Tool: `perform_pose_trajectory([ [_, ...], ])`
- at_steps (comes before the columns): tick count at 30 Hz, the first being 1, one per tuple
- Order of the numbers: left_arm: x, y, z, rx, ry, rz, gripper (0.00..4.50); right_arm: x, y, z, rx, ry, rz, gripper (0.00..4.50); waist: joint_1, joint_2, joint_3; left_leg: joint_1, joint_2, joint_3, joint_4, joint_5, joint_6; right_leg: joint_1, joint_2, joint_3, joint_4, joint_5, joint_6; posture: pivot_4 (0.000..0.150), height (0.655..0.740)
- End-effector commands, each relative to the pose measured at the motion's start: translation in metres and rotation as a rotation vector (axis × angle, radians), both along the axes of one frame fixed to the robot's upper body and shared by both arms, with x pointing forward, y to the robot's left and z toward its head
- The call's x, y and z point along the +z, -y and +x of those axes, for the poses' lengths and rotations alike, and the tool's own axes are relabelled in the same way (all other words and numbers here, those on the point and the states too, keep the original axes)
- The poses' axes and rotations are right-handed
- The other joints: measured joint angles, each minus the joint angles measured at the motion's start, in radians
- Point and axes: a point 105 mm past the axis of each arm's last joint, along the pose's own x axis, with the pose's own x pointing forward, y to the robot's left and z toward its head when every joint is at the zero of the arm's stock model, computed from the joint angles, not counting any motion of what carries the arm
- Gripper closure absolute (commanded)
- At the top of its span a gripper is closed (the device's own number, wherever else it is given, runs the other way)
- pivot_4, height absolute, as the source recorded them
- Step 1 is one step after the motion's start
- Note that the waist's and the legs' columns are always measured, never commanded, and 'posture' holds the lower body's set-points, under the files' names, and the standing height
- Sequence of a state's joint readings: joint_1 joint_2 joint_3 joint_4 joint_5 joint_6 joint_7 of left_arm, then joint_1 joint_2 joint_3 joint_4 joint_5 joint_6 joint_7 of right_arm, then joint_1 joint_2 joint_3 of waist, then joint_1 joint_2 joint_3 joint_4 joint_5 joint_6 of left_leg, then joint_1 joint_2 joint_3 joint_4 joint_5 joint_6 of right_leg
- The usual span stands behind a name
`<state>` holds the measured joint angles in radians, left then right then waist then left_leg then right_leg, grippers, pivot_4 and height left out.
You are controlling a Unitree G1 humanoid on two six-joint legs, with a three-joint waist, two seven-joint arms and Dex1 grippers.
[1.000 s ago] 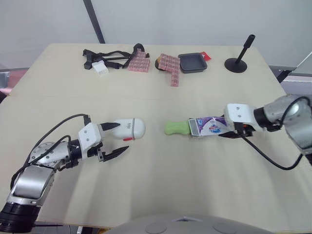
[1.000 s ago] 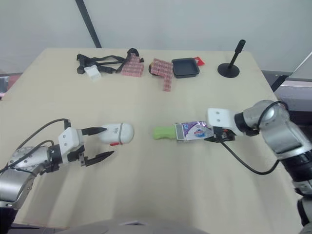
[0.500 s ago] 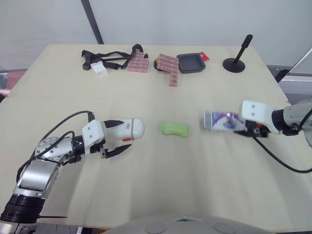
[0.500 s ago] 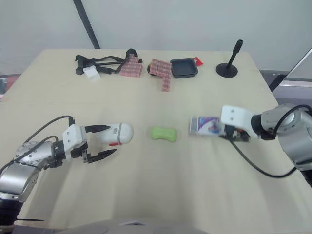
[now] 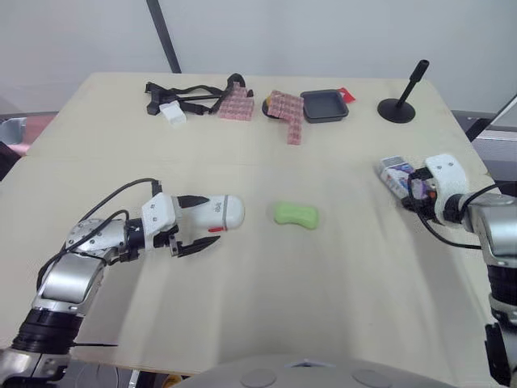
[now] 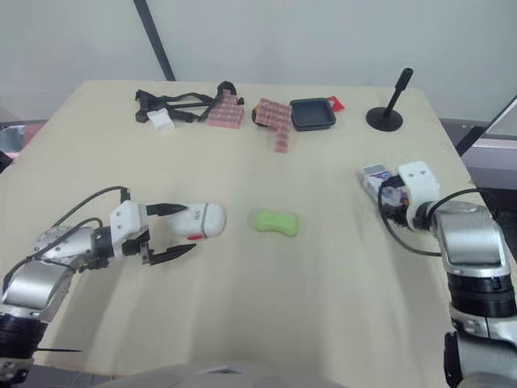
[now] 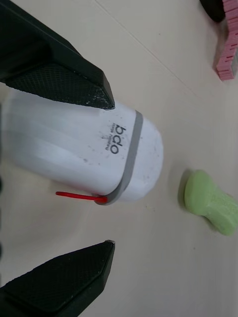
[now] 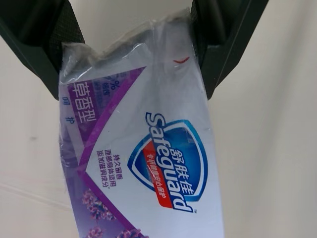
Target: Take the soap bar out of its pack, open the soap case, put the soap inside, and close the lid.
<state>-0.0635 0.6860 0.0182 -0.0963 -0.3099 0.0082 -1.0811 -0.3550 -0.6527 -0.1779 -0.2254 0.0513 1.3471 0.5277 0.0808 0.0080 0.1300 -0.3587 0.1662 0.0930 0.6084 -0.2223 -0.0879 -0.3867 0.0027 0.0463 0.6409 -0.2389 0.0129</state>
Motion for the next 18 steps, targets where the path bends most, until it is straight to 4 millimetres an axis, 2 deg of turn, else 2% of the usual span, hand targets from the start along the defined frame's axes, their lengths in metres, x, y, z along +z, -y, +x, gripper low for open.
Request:
perform_pose_trajectory([
  [1,0.008,-0.001,0.002,-0.008,0.034,0.001,0.00,0.006,0.011,-0.003,-0.037,0.016,-0.027,0.62,0.000,0.000,0.000,0.000,0.000,0.000,-0.001,0.000,0.000,0.000,0.000,0.000,0.000,0.000,0.000,0.150,0.7400],
  [3,0.007,-0.001,0.002,-0.010,0.033,0.004,0.00,0.008,0.013,-0.005,-0.026,0.023,-0.038,0.01,-0.001,0.000,0.000,-0.002,0.000,0.000,-0.001,0.000,0.000,0.000,0.000,0.000,-0.001,0.000,0.000,0.150,0.7400],
  [7,0.006,-0.001,0.003,-0.012,0.032,0.005,0.00,0.018,0.012,-0.011,0.063,0.039,-0.080,0.01,0.001,0.001,0.000,-0.002,0.000,0.000,-0.001,0.000,-0.001,0.001,0.000,0.000,-0.002,0.000,0.000,0.150,0.7400],
  [11,0.006,0.000,0.003,-0.015,0.034,0.006,0.00,0.043,0.016,-0.025,0.275,0.095,-0.180,0.01,0.005,0.003,0.000,-0.001,0.001,0.000,-0.001,0.000,-0.001,0.002,-0.001,0.000,-0.003,0.000,0.000,0.150,0.7400],
  [14,0.007,-0.001,0.003,-0.014,0.037,0.005,0.00,0.070,0.004,-0.039,0.521,0.177,-0.250,0.01,0.001,0.003,0.000,-0.001,0.003,0.000,-0.002,-0.001,0.000,0.002,-0.001,0.000,-0.004,0.000,0.000,0.150,0.7400],
  [18,0.012,-0.007,0.002,-0.001,0.039,-0.005,0.00,0.090,-0.020,-0.052,0.764,0.249,-0.264,0.01,-0.015,0.002,0.000,0.000,0.004,0.000,-0.002,-0.001,0.000,0.003,0.000,0.001,-0.004,0.000,0.000,0.150,0.7400],
])
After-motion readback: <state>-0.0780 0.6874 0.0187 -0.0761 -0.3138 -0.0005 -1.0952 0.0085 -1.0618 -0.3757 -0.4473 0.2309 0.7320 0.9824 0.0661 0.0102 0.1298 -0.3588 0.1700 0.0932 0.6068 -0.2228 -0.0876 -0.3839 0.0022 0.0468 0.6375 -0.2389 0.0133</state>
